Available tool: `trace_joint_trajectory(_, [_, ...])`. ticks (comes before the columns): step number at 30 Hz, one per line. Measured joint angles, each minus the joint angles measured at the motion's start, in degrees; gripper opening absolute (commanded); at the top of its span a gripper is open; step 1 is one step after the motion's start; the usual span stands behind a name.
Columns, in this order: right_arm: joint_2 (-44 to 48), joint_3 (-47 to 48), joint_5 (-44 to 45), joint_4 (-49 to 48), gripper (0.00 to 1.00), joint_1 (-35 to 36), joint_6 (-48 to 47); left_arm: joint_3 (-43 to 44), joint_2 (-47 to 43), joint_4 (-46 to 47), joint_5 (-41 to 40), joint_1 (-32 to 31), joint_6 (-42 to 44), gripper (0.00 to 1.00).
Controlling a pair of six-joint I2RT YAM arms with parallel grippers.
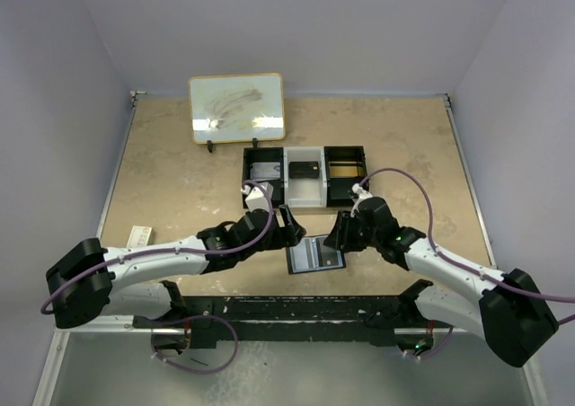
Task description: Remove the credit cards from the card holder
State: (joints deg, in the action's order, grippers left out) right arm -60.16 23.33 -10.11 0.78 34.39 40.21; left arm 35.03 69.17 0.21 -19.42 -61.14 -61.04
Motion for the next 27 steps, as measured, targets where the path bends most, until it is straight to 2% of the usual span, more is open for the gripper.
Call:
trace_joint_trajectory(12, [0.1,-3.4,0.1,-0.6,0.44,0.0,3.0,0.5,6.3,5.7,3.4,0.0,0.0,0.68])
trace_joint_trajectory(17, [-1.9,-3.4,-0.2,-2.9,0.40,0.0,3.7,1.2,8.9,8.3,5.0,0.0,0.0,0.67])
trace_joint_trajectory(20, [-4.0,-3.5,-0.4,-5.7,0.36,0.0,4.5,1.6,10.8,10.1,6.1,0.0,0.0,0.65])
trace_joint_trajectory(27, [-4.9,-4.6,-0.4,-8.7,0.35,0.0,7.1,2.0,16.2,14.4,7.5,0.0,-1.6,0.58])
